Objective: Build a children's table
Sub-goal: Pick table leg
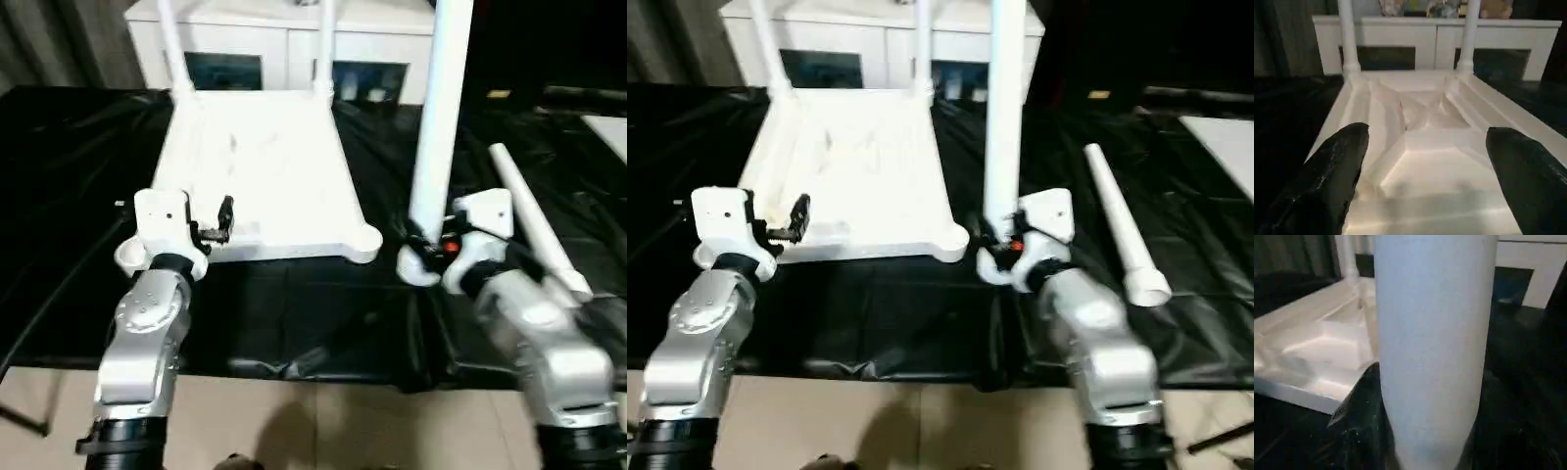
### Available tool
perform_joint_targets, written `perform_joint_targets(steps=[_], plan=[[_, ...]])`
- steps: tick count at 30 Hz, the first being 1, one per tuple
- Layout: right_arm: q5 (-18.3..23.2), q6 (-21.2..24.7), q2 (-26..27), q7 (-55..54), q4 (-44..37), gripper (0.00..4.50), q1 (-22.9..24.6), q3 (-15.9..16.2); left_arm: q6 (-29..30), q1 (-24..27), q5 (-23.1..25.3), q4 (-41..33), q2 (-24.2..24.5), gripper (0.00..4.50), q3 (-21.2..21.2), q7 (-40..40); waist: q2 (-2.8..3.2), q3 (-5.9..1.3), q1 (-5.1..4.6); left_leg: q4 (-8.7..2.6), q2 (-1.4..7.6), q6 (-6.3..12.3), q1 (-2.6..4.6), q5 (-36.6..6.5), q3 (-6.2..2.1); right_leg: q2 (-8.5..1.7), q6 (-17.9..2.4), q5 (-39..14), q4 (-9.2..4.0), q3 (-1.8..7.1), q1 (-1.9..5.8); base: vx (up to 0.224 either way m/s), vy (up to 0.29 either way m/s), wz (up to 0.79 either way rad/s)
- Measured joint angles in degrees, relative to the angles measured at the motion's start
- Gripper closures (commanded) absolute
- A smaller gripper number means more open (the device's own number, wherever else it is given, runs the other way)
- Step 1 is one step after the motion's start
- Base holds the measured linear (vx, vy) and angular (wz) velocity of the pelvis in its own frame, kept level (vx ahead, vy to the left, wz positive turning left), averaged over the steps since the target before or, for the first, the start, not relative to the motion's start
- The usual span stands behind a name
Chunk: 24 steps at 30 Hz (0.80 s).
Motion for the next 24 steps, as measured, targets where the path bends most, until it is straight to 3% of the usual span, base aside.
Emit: perform_joint_targets(steps=[1, 3, 4, 5, 8, 13, 16, 19, 24], plan=[[1.4, 0.0, 0.5, 1.3, -0.1, 2.64, 0.2, 0.0, 0.0, -1.3, 0.0, 0.9, -0.3, 0.19, 0.0, 0.2, -0.02, -0.01, -0.09, -0.05, 0.52, -0.29, 0.07, 0.2, 0.00, 0.12, -0.9, -0.3, 0.72, -0.46, 0.07, -0.014, -0.088, 0.11], [3.4, 0.2, 1.0, 3.2, -0.7, 2.64, 0.3, 0.4, 0.1, -3.2, 0.0, 1.4, -0.7, 0.19, -0.2, 0.0, -0.60, -0.23, -0.16, -0.17, 1.15, -0.74, 0.17, 0.3, 0.14, 0.44, -0.5, -0.7, 1.60, -0.51, -0.03, -0.009, -0.138, 0.06], [3.6, 0.4, 0.7, 3.9, -0.8, 2.64, 0.2, 0.5, 0.2, -4.3, 0.1, 2.4, -0.8, 0.19, -1.0, -0.6, -0.68, -0.24, -0.05, -0.37, 0.76, -1.16, 0.05, -0.2, 0.31, 0.57, -0.5, -0.7, 1.69, -0.54, -0.39, -0.012, -0.141, 0.00], [3.5, 0.5, -0.3, 4.5, -0.8, 2.64, 0.2, 0.7, 1.3, -6.6, -0.1, 4.0, -0.7, 0.19, -2.4, -2.5, -0.91, -0.22, 0.88, -0.41, 0.18, -0.71, -0.37, -0.5, -0.10, 0.52, -0.2, -0.9, 1.93, -0.37, -1.10, -0.036, -0.124, -0.06], [2.7, 0.1, -1.6, 6.0, 0.3, 2.64, -0.5, 2.2, 4.3, -12.4, -1.5, 6.8, 0.1, 0.19, -7.4, -9.5, -0.70, -0.35, 1.80, -1.04, 0.00, -1.36, -1.03, -0.1, -0.50, 0.67, -0.3, -0.9, 2.26, -0.61, -2.34, -0.027, -0.078, -0.06], [0.1, -0.8, -1.1, 6.8, 4.0, 2.64, -1.8, 6.0, 7.0, -16.9, -5.8, 5.7, 0.3, 0.19, -11.8, -20.0, -0.67, -0.36, 1.53, -0.39, 0.24, -2.34, -0.79, 0.8, -1.09, 0.42, -0.5, -0.6, 1.85, -1.20, -2.00, 0.000, 0.000, 0.00], [-0.1, -1.0, -1.8, 7.8, 4.8, 2.64, -3.0, 6.7, 7.5, -19.4, -5.7, 6.6, 1.3, 0.19, -13.0, -22.8, -0.69, -0.35, 1.54, -0.31, 0.14, -2.10, -0.89, 0.8, -0.97, 0.39, -0.4, 0.1, 1.03, -0.87, -1.74, 0.024, 0.053, 0.01], [-0.9, -1.9, -2.1, 7.8, 4.9, 2.64, -3.5, 6.8, 7.7, -21.8, -6.0, 7.9, 1.8, 0.19, -13.1, -25.5, -0.71, -0.35, 1.74, -0.22, 0.08, -1.85, -0.86, 0.6, -0.44, 0.40, -0.6, 0.4, 1.05, -0.21, -1.72, 0.000, 0.000, 0.00], [-1.6, -3.7, -2.2, 8.4, 5.1, 2.64, -3.8, 6.9, 10.4, -22.0, -11.4, 5.4, 1.8, 0.19, -12.6, -30.0, -0.71, -0.35, 1.79, -0.13, 0.10, -1.50, -0.86, 0.4, -0.14, 0.39, -0.5, 0.3, 1.03, -0.02, -1.75, 0.000, 0.000, 0.00]])
